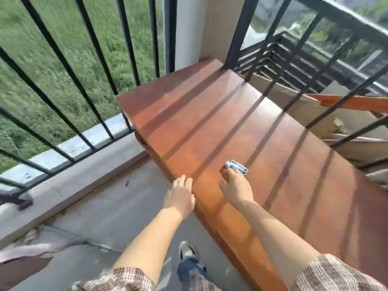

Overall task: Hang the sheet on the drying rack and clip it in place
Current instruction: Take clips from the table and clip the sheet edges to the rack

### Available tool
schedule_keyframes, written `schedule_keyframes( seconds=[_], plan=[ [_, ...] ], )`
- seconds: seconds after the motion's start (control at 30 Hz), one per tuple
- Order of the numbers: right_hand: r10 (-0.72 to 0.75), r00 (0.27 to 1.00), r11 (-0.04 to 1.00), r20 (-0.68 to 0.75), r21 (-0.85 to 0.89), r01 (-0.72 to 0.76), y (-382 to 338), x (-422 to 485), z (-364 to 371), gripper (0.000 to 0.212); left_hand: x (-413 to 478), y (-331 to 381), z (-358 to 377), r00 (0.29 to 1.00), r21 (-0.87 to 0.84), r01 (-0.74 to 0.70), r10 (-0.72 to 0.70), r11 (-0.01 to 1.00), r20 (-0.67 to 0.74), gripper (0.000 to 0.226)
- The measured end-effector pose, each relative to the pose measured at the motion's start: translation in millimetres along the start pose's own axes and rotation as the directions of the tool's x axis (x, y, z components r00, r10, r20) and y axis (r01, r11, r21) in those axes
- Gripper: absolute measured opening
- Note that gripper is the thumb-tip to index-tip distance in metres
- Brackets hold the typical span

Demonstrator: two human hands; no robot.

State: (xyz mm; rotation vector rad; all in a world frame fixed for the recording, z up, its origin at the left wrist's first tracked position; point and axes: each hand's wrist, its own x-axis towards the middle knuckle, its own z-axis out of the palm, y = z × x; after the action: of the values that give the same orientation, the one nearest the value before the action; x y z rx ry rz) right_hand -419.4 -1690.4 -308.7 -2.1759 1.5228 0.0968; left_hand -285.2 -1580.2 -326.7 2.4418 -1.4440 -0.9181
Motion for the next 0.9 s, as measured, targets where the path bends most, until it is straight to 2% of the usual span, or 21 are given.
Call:
schedule_keyframes(
  seconds=[0.1,0.2,0.27,0.4,0.63,0.77,0.9],
  plan=[
    [-0.036,0.998,0.998,-0.054,-0.055,0.033,35,19,-14,0.037,17,34,24,1.0,0.054,-0.024,0.023,0.998,0.022,0.063],
    [-0.109,0.994,0.976,-0.027,-0.192,0.102,54,41,-19,0.04,30,53,42,0.992,0.095,0.03,-0.041,0.995,0.116,0.07],
    [-0.15,0.989,0.947,-0.008,-0.287,0.142,58,57,-19,0.04,33,52,52,0.985,0.143,0.049,-0.072,0.988,0.159,0.074],
    [-0.229,0.973,0.898,0.012,-0.384,0.216,53,80,-14,0.034,32,43,62,0.987,0.222,0.012,-0.048,0.975,0.156,0.077],
    [-0.319,0.946,0.846,0.051,-0.434,0.309,49,82,3,0.027,35,43,65,0.984,0.218,0.025,-0.062,0.976,0.165,0.079],
    [-0.289,0.957,0.865,0.013,-0.424,0.267,54,70,8,0.029,37,44,61,0.978,0.216,0.026,-0.07,0.976,0.199,0.079],
    [-0.284,0.956,0.854,0.078,-0.432,0.289,60,59,13,0.029,35,40,56,0.979,0.167,0.023,-0.056,0.986,0.194,0.075]
  ],
)
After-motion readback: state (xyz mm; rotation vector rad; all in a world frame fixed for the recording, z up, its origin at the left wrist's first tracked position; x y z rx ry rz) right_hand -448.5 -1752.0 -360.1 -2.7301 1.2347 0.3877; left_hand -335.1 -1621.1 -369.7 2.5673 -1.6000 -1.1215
